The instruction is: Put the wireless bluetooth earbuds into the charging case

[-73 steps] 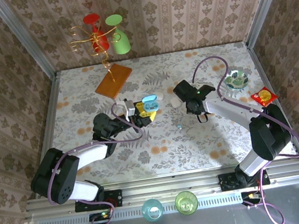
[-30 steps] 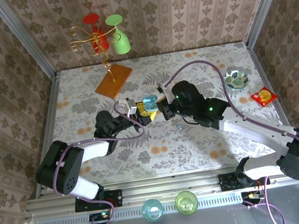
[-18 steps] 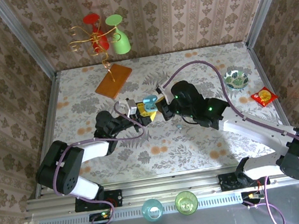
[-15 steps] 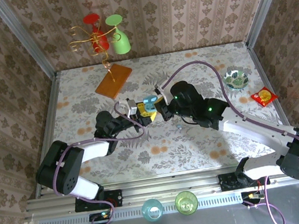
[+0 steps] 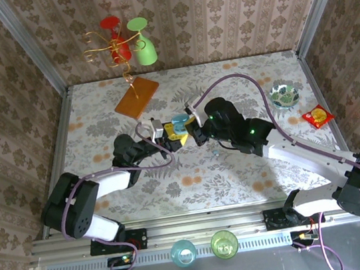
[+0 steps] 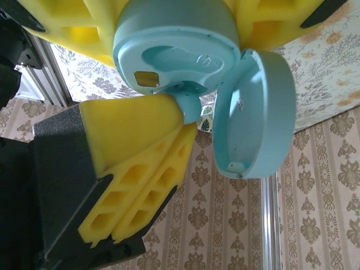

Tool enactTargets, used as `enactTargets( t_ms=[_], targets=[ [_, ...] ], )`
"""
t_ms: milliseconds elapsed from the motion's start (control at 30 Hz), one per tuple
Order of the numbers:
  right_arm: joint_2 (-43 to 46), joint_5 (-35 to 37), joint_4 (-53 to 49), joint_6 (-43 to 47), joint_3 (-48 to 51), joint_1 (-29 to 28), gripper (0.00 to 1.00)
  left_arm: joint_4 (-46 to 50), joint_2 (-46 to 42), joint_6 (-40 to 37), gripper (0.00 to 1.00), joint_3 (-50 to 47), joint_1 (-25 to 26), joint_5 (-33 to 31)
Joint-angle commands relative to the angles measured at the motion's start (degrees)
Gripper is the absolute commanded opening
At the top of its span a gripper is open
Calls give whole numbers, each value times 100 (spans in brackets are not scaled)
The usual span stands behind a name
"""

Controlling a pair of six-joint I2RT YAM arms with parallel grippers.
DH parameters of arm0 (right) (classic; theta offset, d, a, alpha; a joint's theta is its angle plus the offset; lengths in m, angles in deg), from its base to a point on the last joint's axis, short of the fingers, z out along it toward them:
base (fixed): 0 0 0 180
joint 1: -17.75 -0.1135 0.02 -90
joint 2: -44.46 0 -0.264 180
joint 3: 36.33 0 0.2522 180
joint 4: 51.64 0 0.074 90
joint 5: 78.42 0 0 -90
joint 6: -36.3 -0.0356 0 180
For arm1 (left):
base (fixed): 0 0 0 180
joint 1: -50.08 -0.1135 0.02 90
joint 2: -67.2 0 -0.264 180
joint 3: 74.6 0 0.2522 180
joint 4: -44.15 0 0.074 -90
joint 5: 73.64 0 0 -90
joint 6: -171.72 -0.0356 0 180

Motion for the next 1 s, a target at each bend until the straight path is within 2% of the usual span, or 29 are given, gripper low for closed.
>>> enactTargets(
  t_ms=[0, 133, 333, 533, 667, 800, 900, 967],
  targets=[
    [1, 2, 52, 79, 117, -37, 9, -206, -214, 177, 24, 97, 18, 116],
    [74, -64, -27, 97, 130, -40, 14, -213, -218, 172, 24, 124, 27, 127],
    [478, -74, 114, -137, 110, -35, 42, -218, -168, 73, 24, 133, 27, 115],
    [966, -91, 376, -515, 305, 75, 54, -212, -240, -9, 24, 115, 25, 135],
    [1482, -10, 1025, -1179, 947, 424, 57, -213, -260, -84, 25, 58, 0, 114],
    [1949, 192, 1503, -2368, 1924, 1211, 57, -209, -339, -128, 25, -11, -43, 104],
    [1904, 247, 1228, -2890, 2343, 1673, 57, -198, -411, -133, 24, -60, -61, 94],
    [1611, 223, 867, -2799, 2360, 1757, 57, -204, -448, -138, 24, -80, -64, 97]
  ],
)
